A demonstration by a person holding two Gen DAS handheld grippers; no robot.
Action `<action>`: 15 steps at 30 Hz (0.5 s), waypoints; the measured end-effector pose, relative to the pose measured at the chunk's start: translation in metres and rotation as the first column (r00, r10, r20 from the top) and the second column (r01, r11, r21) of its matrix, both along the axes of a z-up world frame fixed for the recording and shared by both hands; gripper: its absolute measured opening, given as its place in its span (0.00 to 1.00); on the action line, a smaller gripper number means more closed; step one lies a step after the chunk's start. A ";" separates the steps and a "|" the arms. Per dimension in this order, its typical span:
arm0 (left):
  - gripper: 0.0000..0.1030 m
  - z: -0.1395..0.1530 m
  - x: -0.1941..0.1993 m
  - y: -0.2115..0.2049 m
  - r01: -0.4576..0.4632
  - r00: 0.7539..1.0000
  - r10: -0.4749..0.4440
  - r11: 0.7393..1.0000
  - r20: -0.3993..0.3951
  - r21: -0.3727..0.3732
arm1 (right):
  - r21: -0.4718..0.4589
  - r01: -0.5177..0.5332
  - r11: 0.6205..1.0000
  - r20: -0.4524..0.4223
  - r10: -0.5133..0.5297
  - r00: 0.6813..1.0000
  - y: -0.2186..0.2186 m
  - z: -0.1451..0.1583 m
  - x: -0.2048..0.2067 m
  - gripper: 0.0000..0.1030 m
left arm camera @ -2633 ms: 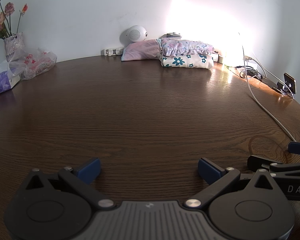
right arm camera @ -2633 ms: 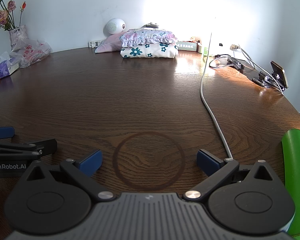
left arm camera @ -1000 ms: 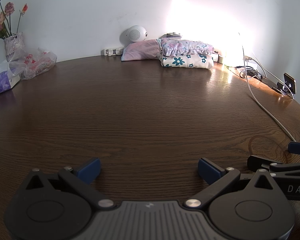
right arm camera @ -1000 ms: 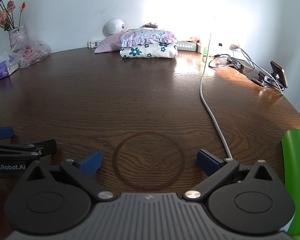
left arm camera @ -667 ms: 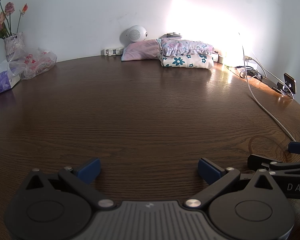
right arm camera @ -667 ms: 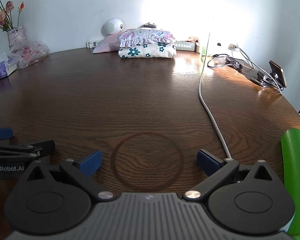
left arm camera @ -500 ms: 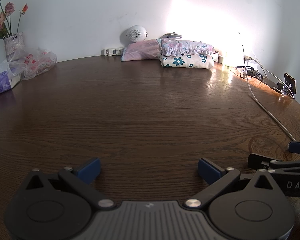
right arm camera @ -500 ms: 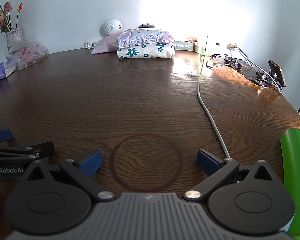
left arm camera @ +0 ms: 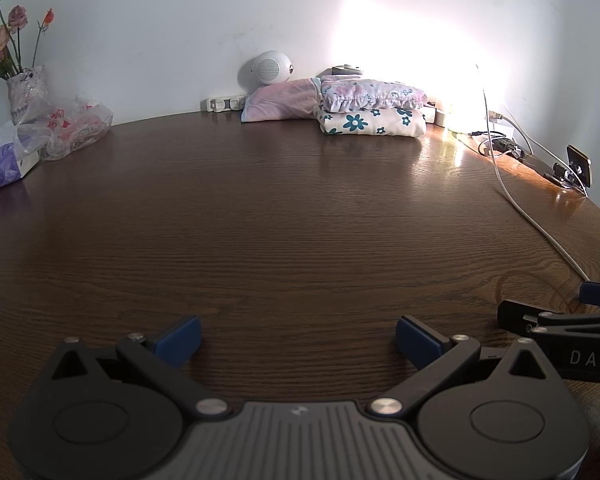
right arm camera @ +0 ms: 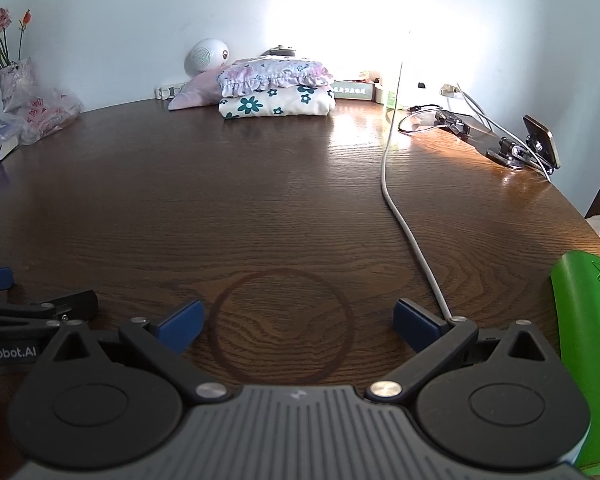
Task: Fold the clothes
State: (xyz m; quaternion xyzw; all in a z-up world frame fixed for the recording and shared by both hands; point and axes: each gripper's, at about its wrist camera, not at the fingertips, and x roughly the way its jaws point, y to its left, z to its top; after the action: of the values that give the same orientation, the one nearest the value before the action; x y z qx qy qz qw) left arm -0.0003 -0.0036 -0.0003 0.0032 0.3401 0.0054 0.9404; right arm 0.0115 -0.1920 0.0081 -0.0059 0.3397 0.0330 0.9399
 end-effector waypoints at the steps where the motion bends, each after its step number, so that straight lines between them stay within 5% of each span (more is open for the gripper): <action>1: 1.00 0.000 0.000 0.000 0.000 1.000 0.000 1.000 0.000 0.000 | -0.001 0.001 1.000 0.000 -0.001 1.000 0.000 0.000 0.000 0.99; 15: 1.00 0.000 0.000 -0.001 -0.001 1.000 0.001 1.000 0.000 -0.001 | -0.002 -0.005 1.000 0.000 0.005 1.000 0.001 0.000 0.000 0.99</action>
State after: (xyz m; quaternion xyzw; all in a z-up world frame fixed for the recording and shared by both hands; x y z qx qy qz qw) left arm 0.0000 -0.0043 -0.0001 0.0025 0.3400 0.0057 0.9404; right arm 0.0113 -0.1911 0.0085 -0.0077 0.3397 0.0349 0.9398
